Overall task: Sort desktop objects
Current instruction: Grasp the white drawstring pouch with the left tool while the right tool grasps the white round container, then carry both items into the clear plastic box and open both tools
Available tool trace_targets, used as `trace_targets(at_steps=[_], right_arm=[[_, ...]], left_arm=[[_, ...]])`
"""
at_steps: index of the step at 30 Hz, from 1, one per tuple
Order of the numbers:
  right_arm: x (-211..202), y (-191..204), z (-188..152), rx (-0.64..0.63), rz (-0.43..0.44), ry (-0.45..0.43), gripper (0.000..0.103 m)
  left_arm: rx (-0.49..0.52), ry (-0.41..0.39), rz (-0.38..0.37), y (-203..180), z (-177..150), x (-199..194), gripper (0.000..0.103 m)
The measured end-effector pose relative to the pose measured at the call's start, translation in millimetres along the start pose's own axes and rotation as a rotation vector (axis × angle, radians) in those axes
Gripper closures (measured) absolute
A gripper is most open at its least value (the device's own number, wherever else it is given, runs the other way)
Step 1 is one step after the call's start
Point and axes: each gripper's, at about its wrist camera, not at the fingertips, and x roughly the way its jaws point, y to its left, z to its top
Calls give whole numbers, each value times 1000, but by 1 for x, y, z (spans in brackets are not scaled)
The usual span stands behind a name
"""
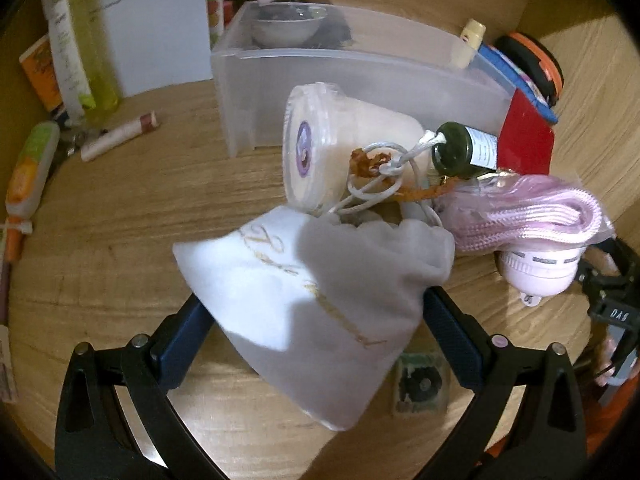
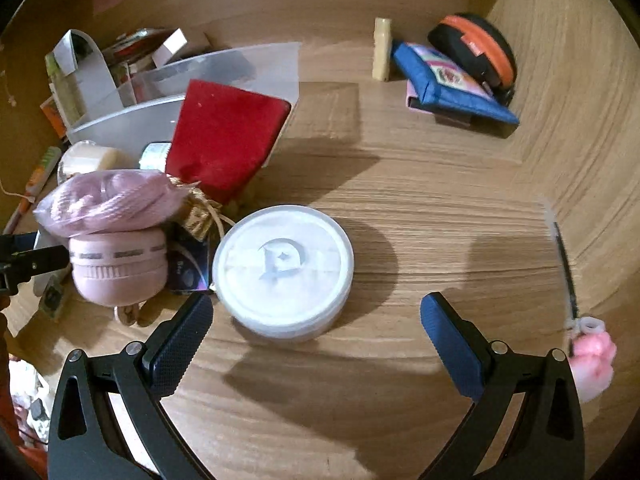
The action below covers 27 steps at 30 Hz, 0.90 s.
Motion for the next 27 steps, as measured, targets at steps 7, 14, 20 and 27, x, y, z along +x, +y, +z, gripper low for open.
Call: trace_targets(at_steps=[7,14,20,27], right_arm=[[3,6,7,-36,7,-16,19],[6,9,9,-46,38,-19,41],[-2,-2,10,-6,46,-34,41],[-27,-13,16,22,40,-102,41]], left_arm=[[33,-40,16,-5,3,5,0],[40,-90,11,-10,4,1,22],[10,-108,-26,-4,1,-6,30],[-3,-149,-42,-4,-5,-30,31]])
